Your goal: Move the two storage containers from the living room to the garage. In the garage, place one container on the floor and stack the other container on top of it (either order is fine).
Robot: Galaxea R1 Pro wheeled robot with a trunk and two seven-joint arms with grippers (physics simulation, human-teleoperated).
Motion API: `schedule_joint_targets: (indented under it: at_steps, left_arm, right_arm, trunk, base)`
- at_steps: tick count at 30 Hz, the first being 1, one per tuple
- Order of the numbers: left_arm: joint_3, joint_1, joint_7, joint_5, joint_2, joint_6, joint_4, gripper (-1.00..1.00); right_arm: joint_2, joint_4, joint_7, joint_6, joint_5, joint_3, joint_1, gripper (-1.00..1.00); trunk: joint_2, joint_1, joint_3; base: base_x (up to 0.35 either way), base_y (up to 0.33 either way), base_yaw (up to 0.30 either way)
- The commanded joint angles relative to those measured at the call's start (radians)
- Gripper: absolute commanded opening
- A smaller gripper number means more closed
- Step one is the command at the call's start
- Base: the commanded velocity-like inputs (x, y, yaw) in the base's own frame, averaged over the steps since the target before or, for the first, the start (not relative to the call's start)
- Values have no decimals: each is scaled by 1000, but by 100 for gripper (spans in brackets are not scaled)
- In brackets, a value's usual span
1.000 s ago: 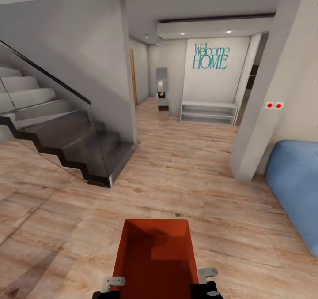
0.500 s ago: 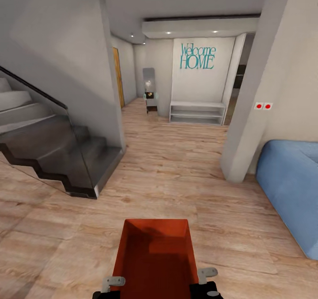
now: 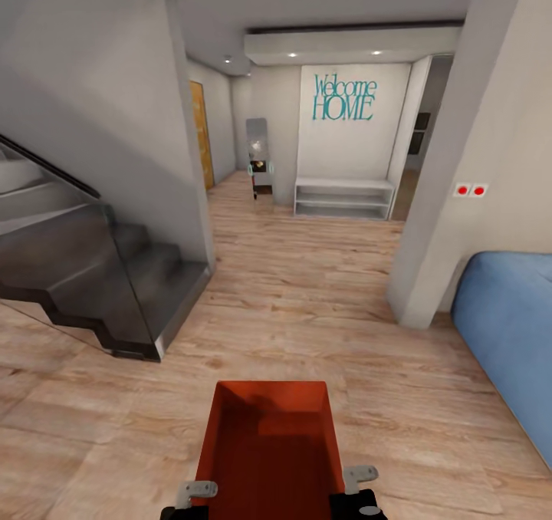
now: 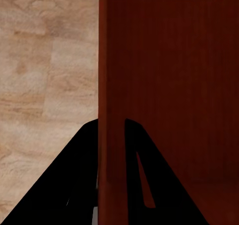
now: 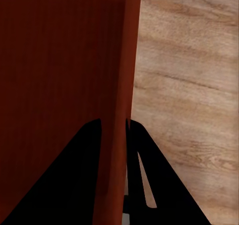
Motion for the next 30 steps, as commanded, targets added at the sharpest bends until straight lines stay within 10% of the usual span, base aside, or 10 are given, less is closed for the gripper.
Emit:
schedule_joint_targets:
  at_steps: [1, 30]
  left_arm:
    - [-39, -1, -3, 13, -1, -3, 3, -100]
    - [-40, -1, -3, 13, -1, -3, 3, -100]
  right_arm:
    - [1, -4, 1, 4, -4, 21, -1, -100]
    - [1, -4, 1, 4, -4, 21, -1, -100]
  trunk:
    - [-1, 1, -2]
    - [-1, 1, -2]
  base:
    - [342, 0, 0]
    - [342, 0, 0]
